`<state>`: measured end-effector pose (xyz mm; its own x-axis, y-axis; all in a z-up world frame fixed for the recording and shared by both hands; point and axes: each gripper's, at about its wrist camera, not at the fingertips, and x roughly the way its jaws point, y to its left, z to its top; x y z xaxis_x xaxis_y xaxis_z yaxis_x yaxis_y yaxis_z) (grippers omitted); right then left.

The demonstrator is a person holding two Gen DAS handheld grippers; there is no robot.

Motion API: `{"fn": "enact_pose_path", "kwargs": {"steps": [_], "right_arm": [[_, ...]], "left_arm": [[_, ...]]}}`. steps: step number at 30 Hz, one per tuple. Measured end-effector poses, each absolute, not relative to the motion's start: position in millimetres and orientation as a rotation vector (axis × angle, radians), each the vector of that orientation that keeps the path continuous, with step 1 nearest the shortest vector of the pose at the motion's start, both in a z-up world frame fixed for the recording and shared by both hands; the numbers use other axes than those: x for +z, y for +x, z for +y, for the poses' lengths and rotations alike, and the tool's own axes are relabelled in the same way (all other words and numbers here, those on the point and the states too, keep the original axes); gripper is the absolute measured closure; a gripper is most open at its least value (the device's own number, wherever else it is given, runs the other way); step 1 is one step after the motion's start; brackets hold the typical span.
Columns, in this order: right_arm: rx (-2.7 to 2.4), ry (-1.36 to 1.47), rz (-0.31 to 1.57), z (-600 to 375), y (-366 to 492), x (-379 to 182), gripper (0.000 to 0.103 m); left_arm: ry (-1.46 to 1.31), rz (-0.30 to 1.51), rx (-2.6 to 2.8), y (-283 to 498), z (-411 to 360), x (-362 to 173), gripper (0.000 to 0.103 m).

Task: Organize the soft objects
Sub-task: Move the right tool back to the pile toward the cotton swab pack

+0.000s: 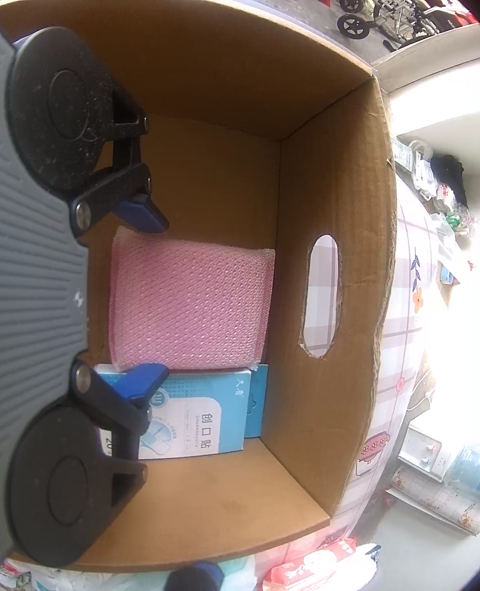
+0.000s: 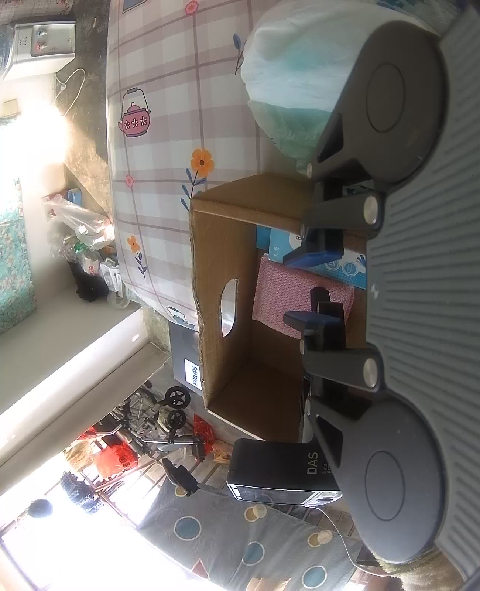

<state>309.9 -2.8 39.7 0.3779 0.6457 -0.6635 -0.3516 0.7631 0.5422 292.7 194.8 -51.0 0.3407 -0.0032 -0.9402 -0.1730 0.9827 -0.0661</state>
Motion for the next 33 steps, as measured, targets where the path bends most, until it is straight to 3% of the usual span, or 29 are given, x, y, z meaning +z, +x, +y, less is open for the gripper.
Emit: {"fn": "enact_pose_path", "kwargs": {"steps": [8,16,21,25,33], "right_arm": [[0.593,0.325,0.888,-82.3,296.7,60.1,0.060],[0.382,0.288,0.810,-204.2,298.9,59.1,0.057],[0.283,0.318,0.814,-276.2,303.3,42.6,0.057],[0.257,0.334,0.849,-316.5,311.8,23.2,0.063],[0.261,0.329,0.956,-348.6,348.5,-19.5,0.066]], "left_arm": [[-0.183,1.039,0.171,260.4,194.6,16.0,0.022],[-0.092,0.890,-0.073,257.0,90.3,75.8,0.022],[-0.069,0.950,-0.269,284.9,-10.9,57.2,0.022],[-0.071,1.058,-0.371,312.8,-78.2,20.0,0.022],[-0.114,1.213,-0.422,355.9,-146.3,-38.3,0.034]]}}
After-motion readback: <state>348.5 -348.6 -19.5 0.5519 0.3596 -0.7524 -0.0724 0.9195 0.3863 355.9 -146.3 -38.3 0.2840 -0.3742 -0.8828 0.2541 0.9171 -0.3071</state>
